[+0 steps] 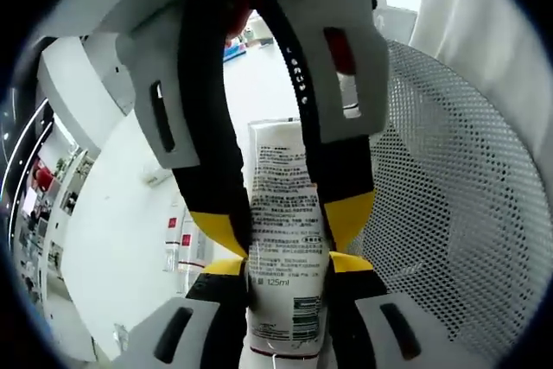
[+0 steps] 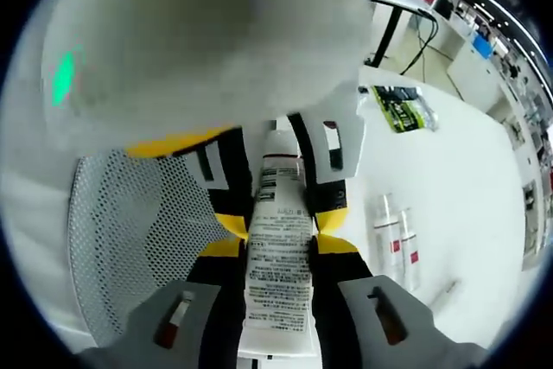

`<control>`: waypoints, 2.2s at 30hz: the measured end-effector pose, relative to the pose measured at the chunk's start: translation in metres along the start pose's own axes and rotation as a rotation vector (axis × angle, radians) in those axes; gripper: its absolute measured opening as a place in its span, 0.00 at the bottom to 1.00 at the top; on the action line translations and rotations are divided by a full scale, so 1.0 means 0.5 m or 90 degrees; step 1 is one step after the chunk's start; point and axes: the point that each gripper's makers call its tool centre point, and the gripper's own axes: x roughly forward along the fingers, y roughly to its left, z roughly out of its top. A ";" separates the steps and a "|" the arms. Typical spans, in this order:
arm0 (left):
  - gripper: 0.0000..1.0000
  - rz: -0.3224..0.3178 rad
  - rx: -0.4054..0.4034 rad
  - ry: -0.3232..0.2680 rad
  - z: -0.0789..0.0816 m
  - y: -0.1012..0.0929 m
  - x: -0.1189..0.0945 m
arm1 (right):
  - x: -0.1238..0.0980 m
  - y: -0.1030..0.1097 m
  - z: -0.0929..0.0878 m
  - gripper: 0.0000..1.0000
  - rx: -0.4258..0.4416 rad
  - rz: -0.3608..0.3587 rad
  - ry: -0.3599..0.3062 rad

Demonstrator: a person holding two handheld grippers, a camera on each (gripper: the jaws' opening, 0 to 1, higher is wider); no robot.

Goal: Arrange the skincare products in the storage area until every visible bottle or jar stands upright without overlapping.

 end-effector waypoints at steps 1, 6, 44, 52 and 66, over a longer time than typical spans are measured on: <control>0.36 -0.002 0.002 -0.003 0.000 -0.002 0.001 | 0.001 0.002 0.000 0.25 0.001 0.002 -0.001; 0.33 -0.009 -0.009 -0.013 -0.005 -0.012 0.004 | 0.008 0.012 -0.002 0.25 0.002 0.009 -0.004; 0.24 -0.013 -0.266 -0.093 -0.036 0.015 0.010 | -0.053 -0.074 -0.053 0.64 0.197 -0.107 -0.217; 0.24 -0.052 -0.373 -0.219 0.025 0.029 -0.027 | -0.133 -0.096 -0.019 0.63 0.343 -0.085 -0.404; 0.25 -0.171 -0.449 -0.440 0.152 0.031 -0.115 | -0.221 -0.060 0.084 0.52 0.374 0.066 -0.614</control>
